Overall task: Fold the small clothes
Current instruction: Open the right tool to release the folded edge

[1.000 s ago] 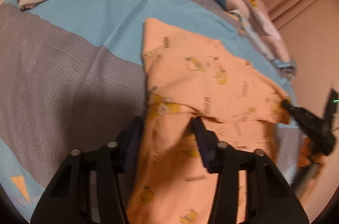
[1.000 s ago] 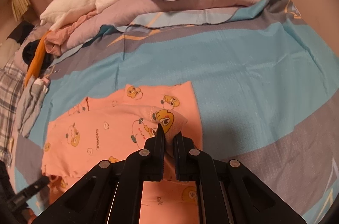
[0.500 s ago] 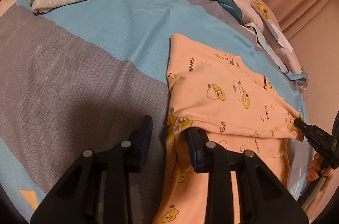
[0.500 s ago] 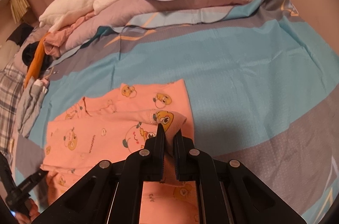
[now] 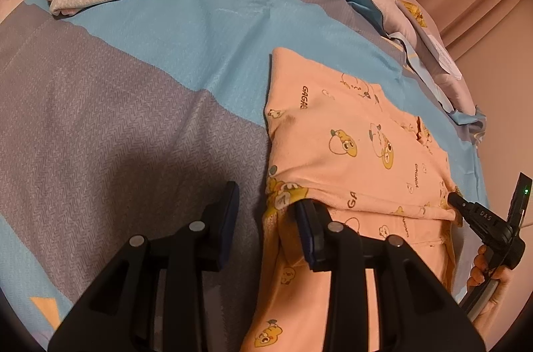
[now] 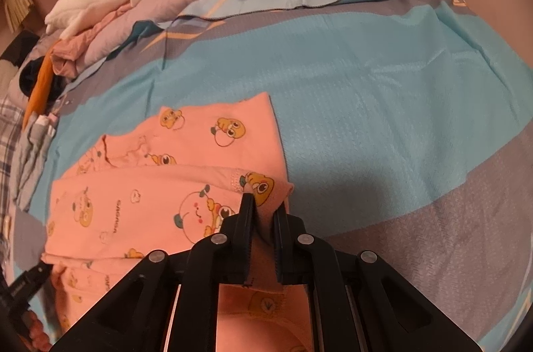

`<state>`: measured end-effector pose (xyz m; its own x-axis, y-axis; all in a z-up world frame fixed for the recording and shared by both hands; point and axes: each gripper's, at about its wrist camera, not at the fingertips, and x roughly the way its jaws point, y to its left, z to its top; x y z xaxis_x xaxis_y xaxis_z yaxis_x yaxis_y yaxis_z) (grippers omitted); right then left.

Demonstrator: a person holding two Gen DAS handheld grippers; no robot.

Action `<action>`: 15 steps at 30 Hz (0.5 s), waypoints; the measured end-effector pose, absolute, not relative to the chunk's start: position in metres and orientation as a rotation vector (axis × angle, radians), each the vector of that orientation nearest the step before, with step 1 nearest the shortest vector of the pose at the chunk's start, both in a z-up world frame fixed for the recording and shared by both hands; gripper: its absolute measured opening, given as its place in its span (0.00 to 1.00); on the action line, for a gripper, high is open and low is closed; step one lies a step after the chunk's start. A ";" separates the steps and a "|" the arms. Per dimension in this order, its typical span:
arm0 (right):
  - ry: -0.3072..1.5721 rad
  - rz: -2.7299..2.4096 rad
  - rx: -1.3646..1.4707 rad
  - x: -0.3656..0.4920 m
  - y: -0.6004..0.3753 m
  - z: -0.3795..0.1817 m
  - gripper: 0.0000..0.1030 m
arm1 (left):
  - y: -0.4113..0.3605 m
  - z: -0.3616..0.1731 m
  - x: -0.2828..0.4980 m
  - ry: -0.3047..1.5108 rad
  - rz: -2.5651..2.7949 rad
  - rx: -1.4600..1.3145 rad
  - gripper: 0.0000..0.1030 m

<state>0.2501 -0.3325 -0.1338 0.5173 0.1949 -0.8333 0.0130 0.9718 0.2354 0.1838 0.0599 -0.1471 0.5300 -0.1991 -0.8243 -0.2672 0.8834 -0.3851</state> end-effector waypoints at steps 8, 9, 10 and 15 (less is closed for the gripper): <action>1.026 0.095 0.202 0.248 -0.332 -0.135 0.07 | 0.062 -0.144 0.180 1.044 0.042 -0.526 0.42; 1.027 0.088 0.201 0.247 -0.333 -0.135 0.10 | 0.062 -0.143 0.179 1.047 0.043 -0.527 0.43; 1.027 0.082 0.199 0.248 -0.333 -0.134 0.17 | 0.062 -0.142 0.178 1.047 0.043 -0.528 0.45; 1.030 0.066 0.216 0.241 -0.341 -0.131 0.28 | 0.064 -0.133 0.168 1.036 0.036 -0.546 0.55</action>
<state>0.2415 -0.3413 -0.1315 0.5147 0.1557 -0.8431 0.0466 0.9768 0.2089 0.1684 0.0641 -0.1333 0.5218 -0.2239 -0.8231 -0.2799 0.8666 -0.4132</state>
